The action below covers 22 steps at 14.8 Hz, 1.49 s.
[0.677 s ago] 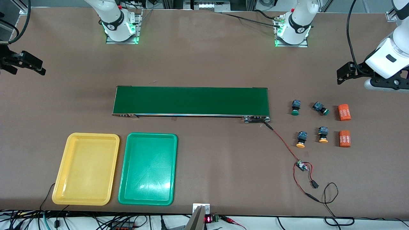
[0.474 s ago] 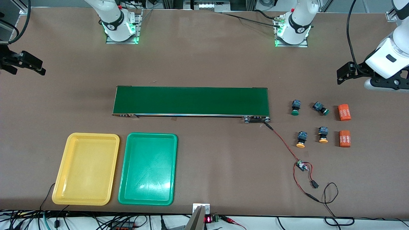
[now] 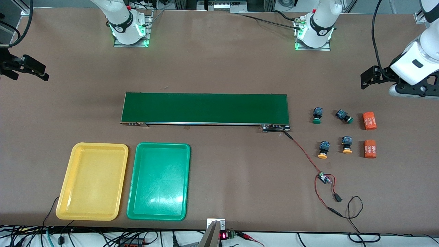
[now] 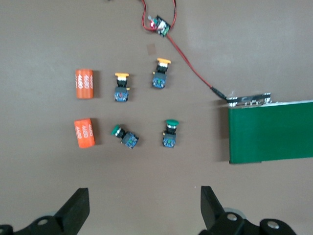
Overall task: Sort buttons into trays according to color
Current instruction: 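Move the left gripper toward the orange cylinders beside the belt, then lower the left gripper and grasp an orange cylinder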
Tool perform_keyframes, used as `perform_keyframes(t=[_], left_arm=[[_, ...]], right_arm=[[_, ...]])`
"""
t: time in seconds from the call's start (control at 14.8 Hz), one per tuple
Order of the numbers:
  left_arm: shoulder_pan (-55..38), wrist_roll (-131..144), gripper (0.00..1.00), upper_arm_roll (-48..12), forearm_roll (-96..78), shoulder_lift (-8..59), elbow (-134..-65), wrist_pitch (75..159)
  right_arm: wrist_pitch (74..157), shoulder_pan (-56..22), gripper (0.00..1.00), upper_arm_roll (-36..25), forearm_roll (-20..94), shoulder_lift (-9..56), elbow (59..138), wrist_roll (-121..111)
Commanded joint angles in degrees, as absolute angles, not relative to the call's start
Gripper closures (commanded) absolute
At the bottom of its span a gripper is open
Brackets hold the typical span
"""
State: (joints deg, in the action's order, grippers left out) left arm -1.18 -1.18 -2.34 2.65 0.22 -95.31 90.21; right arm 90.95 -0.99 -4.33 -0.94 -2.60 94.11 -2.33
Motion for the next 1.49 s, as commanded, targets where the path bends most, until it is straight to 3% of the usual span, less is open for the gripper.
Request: perform_keyframes(t=[0.0,0.2,0.61,1.08,1.42], left_arm=[[-1.0,-1.3,0.00,-2.5,3.3,2.9,-92.5,86.1],[-0.8,-2.2,0.00,-2.0,3.1,6.1,-90.9,85.9],[5.2,-8.8,0.00,-1.8,3.8,19.8,-83.7,87.8],[12.4,-24.0,0.00,-1.7,4.0,31.4,-83.7,108.6],[15.8,-28.9,0.00,-1.7,4.1,34.5,-91.7,126.4]], right_arm=[[91.7,-1.1,0.00,-4.3,-0.9,-3.3,94.7,-1.9],[91.8,-1.1,0.00,-4.1,-0.9,-3.3,94.7,-1.9],[92.0,-1.1,0.00,-4.1,-0.9,-3.3,94.7,-1.9],[92.1,-1.0,0.00,-4.0,-0.9,-3.2,94.7,-2.0],[92.4,-1.3,0.00,-4.0,-1.0,-3.3,94.7,-2.0]])
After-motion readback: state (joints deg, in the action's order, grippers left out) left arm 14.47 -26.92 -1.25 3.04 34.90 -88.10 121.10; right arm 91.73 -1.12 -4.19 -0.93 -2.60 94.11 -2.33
